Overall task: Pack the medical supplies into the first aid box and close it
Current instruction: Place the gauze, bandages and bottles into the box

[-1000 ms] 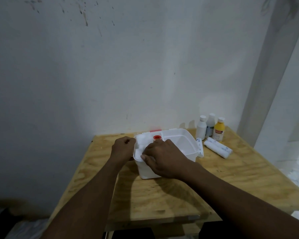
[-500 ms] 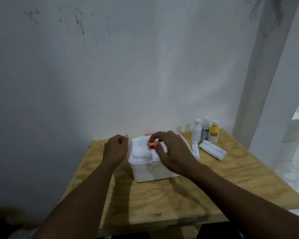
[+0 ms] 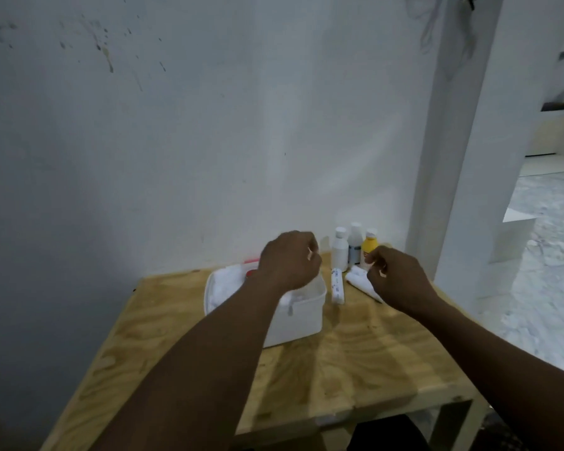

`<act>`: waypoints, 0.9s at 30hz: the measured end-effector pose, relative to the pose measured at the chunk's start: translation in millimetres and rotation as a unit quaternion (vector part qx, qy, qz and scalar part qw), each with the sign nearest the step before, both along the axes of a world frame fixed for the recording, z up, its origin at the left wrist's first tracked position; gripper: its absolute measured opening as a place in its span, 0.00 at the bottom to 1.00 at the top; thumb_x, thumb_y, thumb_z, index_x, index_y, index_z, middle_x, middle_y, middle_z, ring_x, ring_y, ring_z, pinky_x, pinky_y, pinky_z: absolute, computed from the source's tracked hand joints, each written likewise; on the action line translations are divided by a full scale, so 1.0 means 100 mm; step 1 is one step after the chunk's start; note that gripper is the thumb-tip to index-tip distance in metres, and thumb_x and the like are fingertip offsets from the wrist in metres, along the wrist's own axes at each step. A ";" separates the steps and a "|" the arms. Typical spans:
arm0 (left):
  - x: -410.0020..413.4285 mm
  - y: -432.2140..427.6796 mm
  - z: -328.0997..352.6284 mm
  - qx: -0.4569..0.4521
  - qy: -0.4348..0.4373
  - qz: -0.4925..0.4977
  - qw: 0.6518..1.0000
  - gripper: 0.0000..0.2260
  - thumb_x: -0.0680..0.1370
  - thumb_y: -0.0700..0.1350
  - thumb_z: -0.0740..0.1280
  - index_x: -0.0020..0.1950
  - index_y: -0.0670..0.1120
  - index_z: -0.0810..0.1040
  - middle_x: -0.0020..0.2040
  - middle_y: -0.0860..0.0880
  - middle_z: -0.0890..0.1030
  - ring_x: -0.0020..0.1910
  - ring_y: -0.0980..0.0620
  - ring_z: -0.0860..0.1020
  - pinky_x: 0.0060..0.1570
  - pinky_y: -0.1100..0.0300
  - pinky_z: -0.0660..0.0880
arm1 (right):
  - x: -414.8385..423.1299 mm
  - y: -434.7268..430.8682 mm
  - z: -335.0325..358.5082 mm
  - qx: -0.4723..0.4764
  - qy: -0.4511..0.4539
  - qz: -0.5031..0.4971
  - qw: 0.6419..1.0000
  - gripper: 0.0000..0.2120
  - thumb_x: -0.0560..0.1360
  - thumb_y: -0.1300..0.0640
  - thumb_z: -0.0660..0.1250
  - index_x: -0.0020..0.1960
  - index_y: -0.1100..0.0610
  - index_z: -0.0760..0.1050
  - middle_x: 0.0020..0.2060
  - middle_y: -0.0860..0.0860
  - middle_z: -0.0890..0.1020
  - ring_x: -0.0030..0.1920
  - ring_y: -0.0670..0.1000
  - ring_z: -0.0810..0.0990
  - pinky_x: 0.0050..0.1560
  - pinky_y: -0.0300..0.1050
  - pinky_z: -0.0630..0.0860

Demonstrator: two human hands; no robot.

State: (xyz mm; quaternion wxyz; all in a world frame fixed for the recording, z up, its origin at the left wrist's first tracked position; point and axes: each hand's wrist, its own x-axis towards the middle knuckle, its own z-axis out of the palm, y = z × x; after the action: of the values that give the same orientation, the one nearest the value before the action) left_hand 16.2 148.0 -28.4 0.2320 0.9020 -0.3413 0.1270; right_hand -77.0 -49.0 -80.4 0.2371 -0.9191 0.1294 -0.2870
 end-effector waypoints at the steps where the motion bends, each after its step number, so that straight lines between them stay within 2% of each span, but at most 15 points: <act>1: -0.03 -0.10 -0.03 0.051 -0.014 -0.012 0.999 0.10 0.77 0.51 0.66 0.54 0.51 0.82 0.54 0.50 0.84 0.55 0.47 0.80 0.56 0.51 0.75 | -0.01 -0.05 -0.07 -0.009 0.032 0.000 0.999 0.09 0.73 0.55 0.67 0.53 0.54 0.78 0.45 0.51 0.82 0.47 0.53 0.80 0.49 0.51 0.78; 5: -0.14 -0.42 -0.13 0.255 -0.077 -0.010 0.964 0.14 0.77 0.54 0.65 0.59 0.50 0.79 0.57 0.46 0.82 0.61 0.44 0.76 0.65 0.45 0.64 | -0.01 -0.14 -0.30 -0.080 0.154 -0.031 0.984 0.16 0.74 0.50 0.66 0.61 0.49 0.75 0.57 0.51 0.79 0.55 0.54 0.76 0.52 0.51 0.76; 8: -0.23 -0.57 -0.19 0.363 -0.136 0.003 0.922 0.14 0.76 0.52 0.67 0.59 0.50 0.78 0.55 0.46 0.82 0.64 0.44 0.75 0.76 0.39 0.50 | -0.01 -0.16 -0.40 -0.120 0.196 -0.039 0.972 0.20 0.75 0.51 0.65 0.67 0.49 0.73 0.61 0.51 0.77 0.57 0.54 0.75 0.52 0.49 0.74; 11: -0.30 -0.70 -0.23 0.402 -0.147 0.004 0.904 0.11 0.76 0.50 0.69 0.57 0.50 0.79 0.47 0.49 0.80 0.59 0.46 0.79 0.78 0.37 0.43 | 0.00 -0.18 -0.49 -0.149 0.207 -0.045 0.966 0.22 0.76 0.49 0.64 0.69 0.49 0.71 0.61 0.51 0.76 0.55 0.53 0.74 0.51 0.47 0.75; 12: -0.31 -0.74 -0.26 0.412 -0.141 0.005 0.900 0.12 0.77 0.50 0.68 0.59 0.49 0.78 0.47 0.49 0.81 0.59 0.47 0.79 0.78 0.37 0.42 | 0.00 -0.19 -0.51 -0.154 0.203 -0.046 0.966 0.21 0.76 0.48 0.64 0.69 0.49 0.71 0.61 0.51 0.76 0.54 0.52 0.74 0.51 0.47 0.76; 15: -0.32 -0.83 -0.35 0.444 -0.120 0.008 0.888 0.18 0.79 0.52 0.66 0.68 0.50 0.75 0.60 0.49 0.82 0.67 0.46 0.77 0.77 0.34 0.40 | 0.01 -0.22 -0.54 -0.143 0.185 -0.039 0.972 0.20 0.76 0.47 0.65 0.67 0.50 0.71 0.60 0.51 0.76 0.54 0.52 0.74 0.51 0.45 0.75; 18: -0.34 -0.88 -0.44 0.475 -0.115 0.012 0.873 0.19 0.82 0.54 0.63 0.71 0.50 0.74 0.70 0.48 0.77 0.74 0.46 0.70 0.76 0.32 0.39 | -0.01 -0.23 -0.56 -0.104 0.165 -0.022 0.981 0.17 0.76 0.49 0.68 0.63 0.50 0.72 0.58 0.52 0.76 0.51 0.51 0.74 0.49 0.43 0.73; 23: -0.36 -0.94 -0.47 0.460 -0.112 0.020 0.880 0.16 0.81 0.53 0.63 0.67 0.50 0.76 0.66 0.49 0.80 0.70 0.47 0.74 0.75 0.32 0.36 | -0.09 -0.28 -0.60 -0.080 0.146 0.006 0.986 0.13 0.75 0.53 0.68 0.58 0.51 0.71 0.52 0.52 0.79 0.46 0.51 0.74 0.42 0.44 0.71; 27: -0.38 -1.06 -0.51 0.466 -0.094 0.032 0.879 0.18 0.81 0.55 0.63 0.68 0.49 0.76 0.65 0.49 0.81 0.72 0.45 0.72 0.73 0.28 0.36 | -0.14 -0.30 -0.57 -0.072 0.147 0.017 0.986 0.09 0.75 0.53 0.67 0.54 0.50 0.71 0.50 0.51 0.80 0.45 0.51 0.76 0.44 0.47 0.75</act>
State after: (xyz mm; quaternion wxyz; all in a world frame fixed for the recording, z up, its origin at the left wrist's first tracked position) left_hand -21.5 42.3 -79.5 -0.2526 0.9000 -0.3524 0.0449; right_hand -91.2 -79.1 -137.1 0.1535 -0.9679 0.1264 -0.1535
